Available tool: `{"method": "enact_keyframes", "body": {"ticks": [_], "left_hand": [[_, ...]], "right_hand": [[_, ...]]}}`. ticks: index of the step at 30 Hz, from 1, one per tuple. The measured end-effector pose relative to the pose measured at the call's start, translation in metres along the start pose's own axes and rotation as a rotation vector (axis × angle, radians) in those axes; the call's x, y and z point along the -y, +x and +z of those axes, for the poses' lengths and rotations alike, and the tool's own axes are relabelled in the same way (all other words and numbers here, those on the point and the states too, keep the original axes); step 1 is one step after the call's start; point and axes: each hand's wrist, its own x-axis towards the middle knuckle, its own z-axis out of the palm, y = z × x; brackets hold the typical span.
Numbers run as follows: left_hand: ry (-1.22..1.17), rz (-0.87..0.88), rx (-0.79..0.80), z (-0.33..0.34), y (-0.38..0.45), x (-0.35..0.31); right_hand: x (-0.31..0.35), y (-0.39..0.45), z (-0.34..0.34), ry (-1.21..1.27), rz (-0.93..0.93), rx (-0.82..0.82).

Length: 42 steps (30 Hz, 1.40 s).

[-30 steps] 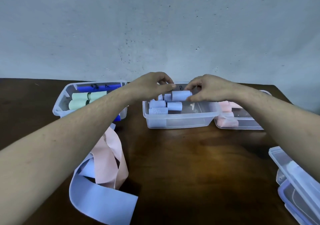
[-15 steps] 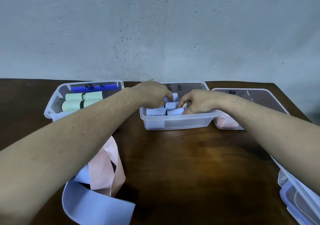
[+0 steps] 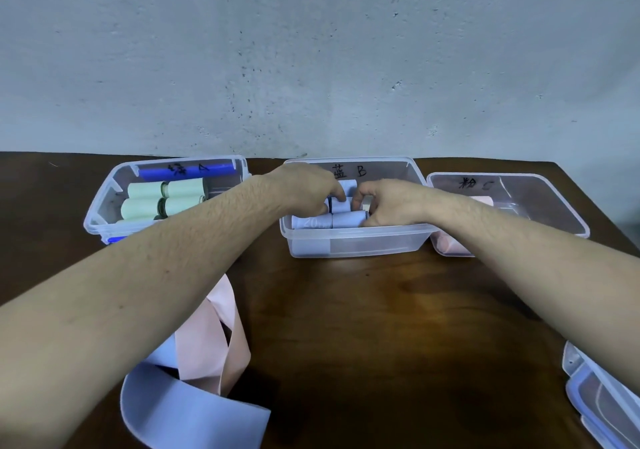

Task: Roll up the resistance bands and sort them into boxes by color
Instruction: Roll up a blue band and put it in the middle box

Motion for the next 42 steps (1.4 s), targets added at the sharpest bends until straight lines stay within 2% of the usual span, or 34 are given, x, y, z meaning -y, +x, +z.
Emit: {"method": "enact_keyframes", "body": {"ticks": [9,24,28,31,36,42], "left_hand": [[-0.047,-0.01,0.032,0.001,-0.001,0.0],[-0.042,-0.056,0.054,-0.008,-0.008,-0.005],[-0.046,-0.076,0.045,-0.016,-0.013,-0.009],[-0.078,-0.112,-0.007,-0.023,-0.024,-0.013],[-0.134,-0.158,-0.201,-0.033,-0.068,-0.023],[-0.182,-0.21,-0.361,-0.025,-0.136,-0.046]], "right_hand": [[0.003,0.003,0.0,-0.118,-0.054,-0.017],[0.002,-0.01,-0.008,-0.065,-0.062,-0.065],[0.001,-0.017,-0.015,-0.084,-0.08,-0.147],[0.001,-0.024,-0.021,-0.007,-0.098,-0.236],[0.015,-0.047,-0.024,0.102,-0.194,-0.349],[0.048,-0.084,-0.008,0.124,-0.323,-0.309]]}}
